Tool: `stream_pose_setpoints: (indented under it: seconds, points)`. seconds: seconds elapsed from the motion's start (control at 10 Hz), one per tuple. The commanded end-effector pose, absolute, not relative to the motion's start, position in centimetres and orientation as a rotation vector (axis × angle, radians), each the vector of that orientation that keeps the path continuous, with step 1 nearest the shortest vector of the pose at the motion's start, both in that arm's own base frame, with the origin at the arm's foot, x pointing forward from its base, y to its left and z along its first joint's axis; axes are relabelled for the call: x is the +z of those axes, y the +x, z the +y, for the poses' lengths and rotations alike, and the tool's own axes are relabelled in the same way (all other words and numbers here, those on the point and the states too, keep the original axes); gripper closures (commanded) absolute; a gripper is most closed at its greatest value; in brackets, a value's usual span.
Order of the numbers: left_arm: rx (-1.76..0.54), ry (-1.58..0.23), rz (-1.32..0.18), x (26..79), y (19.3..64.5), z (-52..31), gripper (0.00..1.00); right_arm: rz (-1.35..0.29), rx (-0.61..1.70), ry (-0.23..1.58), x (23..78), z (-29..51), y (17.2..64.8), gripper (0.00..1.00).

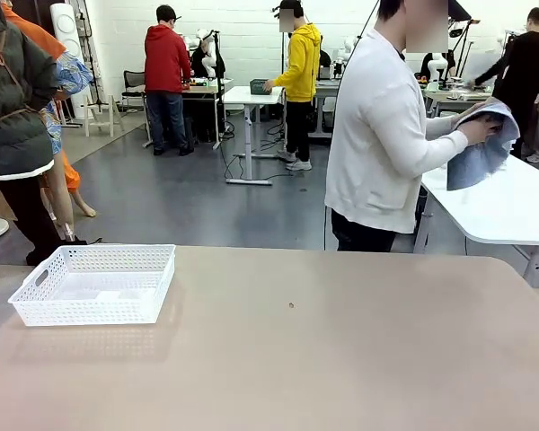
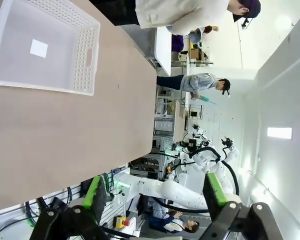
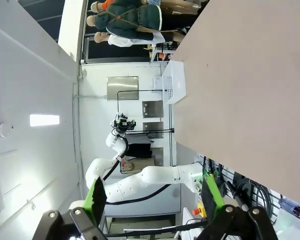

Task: Clean and organize the cups into the basket.
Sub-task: Pick up the Organizing basket and move it to the center of the table, then pick up the Reusable plastic cup from the right side of the table and place it inside the Organizing basket.

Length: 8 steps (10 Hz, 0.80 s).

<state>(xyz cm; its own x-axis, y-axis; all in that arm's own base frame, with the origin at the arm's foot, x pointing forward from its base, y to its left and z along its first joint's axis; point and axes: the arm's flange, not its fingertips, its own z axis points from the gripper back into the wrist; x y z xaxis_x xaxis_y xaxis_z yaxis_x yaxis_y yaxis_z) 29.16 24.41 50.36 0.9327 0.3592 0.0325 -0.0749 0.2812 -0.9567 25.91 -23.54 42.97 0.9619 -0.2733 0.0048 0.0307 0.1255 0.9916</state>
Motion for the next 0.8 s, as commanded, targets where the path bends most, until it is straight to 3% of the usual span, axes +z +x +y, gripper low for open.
stream_pose_setpoints:
  seconds: [0.0,0.7]
  points:
    - [0.294,-1.267,-0.257,50.25,29.02,24.56,0.00,-0.209,-0.225,1.443,42.95,-23.69,25.80,0.00]
    - [0.294,-1.267,-0.257,50.25,29.02,24.56,0.00,-0.209,-0.225,1.443,42.95,-23.69,25.80,0.00]
